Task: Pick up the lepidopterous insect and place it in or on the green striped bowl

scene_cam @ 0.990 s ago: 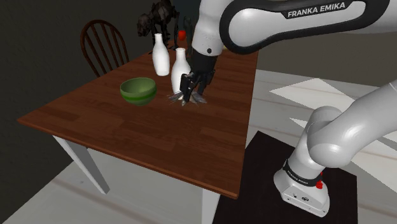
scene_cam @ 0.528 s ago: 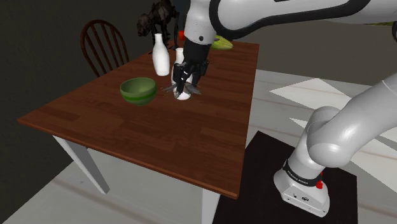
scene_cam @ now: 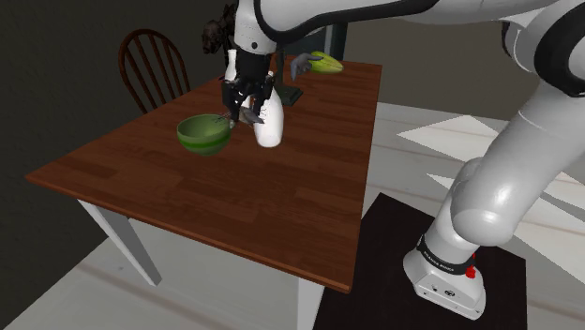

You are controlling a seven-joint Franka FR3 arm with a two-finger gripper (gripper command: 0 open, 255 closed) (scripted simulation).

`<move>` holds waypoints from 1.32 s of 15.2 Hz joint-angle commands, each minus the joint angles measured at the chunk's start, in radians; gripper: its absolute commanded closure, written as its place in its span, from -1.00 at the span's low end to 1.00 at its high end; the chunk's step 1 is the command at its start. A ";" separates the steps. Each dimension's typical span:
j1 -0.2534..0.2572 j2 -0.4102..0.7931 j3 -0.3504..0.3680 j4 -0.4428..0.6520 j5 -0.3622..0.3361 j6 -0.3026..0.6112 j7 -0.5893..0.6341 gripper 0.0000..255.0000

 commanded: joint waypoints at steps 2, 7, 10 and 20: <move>-0.006 0.129 0.000 0.149 -0.035 -0.025 0.002 1.00; 0.004 0.355 -0.003 0.445 -0.095 -0.102 0.009 1.00; 0.026 0.517 -0.010 0.682 -0.133 -0.181 0.008 1.00; 0.048 0.683 -0.022 0.850 -0.162 -0.185 -0.001 1.00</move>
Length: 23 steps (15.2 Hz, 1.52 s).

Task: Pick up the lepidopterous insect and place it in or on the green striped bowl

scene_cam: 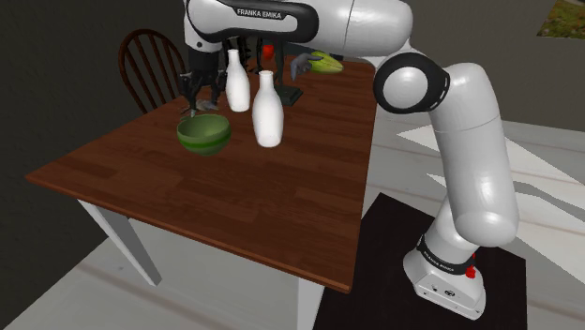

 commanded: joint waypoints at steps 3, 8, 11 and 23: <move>-0.011 -0.021 0.001 -0.092 0.004 0.072 -0.001 1.00; -0.021 -0.039 0.001 -0.190 0.007 0.151 -0.001 1.00; -0.022 -0.041 0.001 -0.206 0.008 0.164 -0.001 1.00; -0.022 -0.041 0.001 -0.205 0.008 0.164 -0.001 -1.00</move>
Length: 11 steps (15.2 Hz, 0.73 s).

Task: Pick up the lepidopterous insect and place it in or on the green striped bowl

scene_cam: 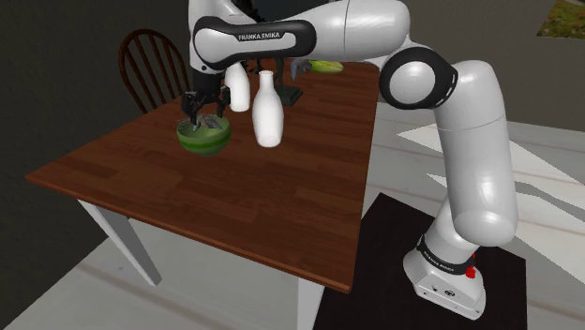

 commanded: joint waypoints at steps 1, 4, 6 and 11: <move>-0.001 -0.009 0.001 0.019 0.002 -0.028 -0.002 -1.00; 0.001 -0.022 0.003 0.091 0.005 -0.113 -0.005 -1.00; 0.000 -0.023 0.003 0.091 0.005 -0.113 -0.005 -1.00; 0.001 -0.022 0.003 0.091 0.005 -0.113 -0.005 -1.00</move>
